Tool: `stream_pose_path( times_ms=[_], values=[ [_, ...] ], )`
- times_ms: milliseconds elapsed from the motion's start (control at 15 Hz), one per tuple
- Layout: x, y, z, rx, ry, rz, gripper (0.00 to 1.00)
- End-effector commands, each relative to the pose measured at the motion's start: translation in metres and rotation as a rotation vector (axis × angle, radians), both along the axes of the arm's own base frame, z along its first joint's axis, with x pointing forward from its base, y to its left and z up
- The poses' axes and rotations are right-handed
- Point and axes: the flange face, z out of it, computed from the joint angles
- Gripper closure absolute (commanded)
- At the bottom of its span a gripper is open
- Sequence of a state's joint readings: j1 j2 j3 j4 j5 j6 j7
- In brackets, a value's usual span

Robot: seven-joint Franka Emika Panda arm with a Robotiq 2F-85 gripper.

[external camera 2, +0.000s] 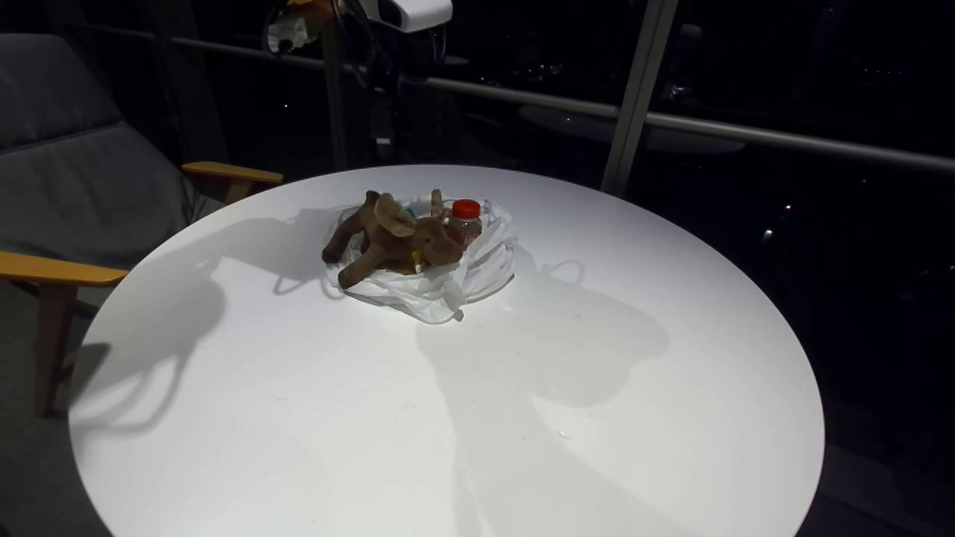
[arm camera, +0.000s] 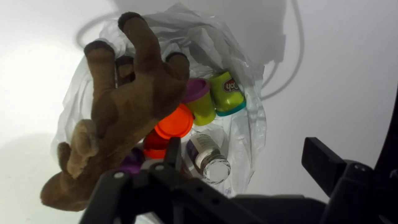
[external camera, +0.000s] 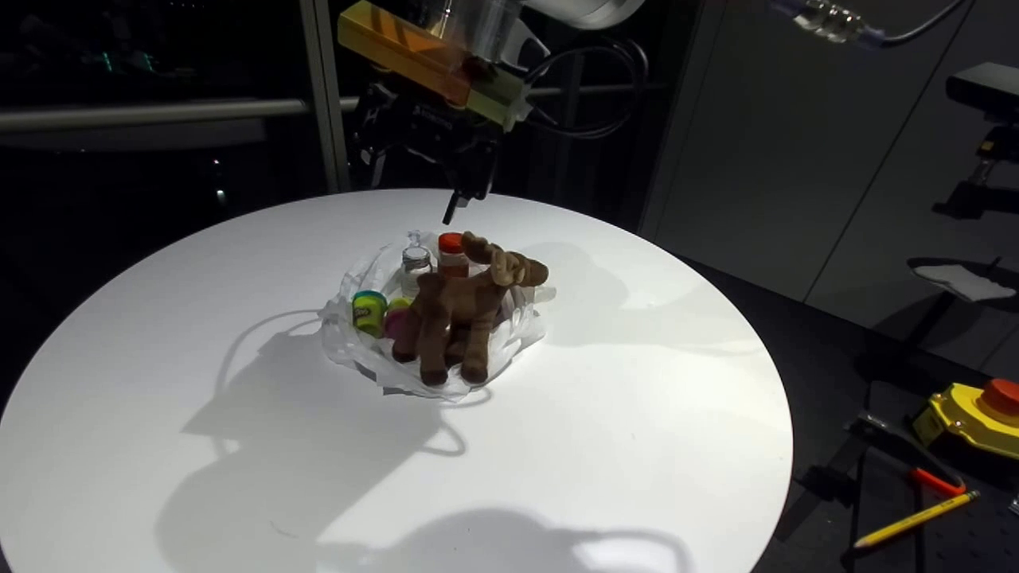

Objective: Put the objects on the table in the plastic

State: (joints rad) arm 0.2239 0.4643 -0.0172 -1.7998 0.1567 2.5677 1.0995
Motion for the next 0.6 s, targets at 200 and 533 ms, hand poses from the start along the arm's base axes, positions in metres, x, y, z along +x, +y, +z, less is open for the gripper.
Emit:
stream_pose_path(
  times_ms=[200,533],
  values=[
    [-0.021,-0.001,0.0,0.06,0.219,-0.124,0.0],
    [-0.024,-0.009,-0.038,0.127,0.319,-0.194,0.0]
  ],
)
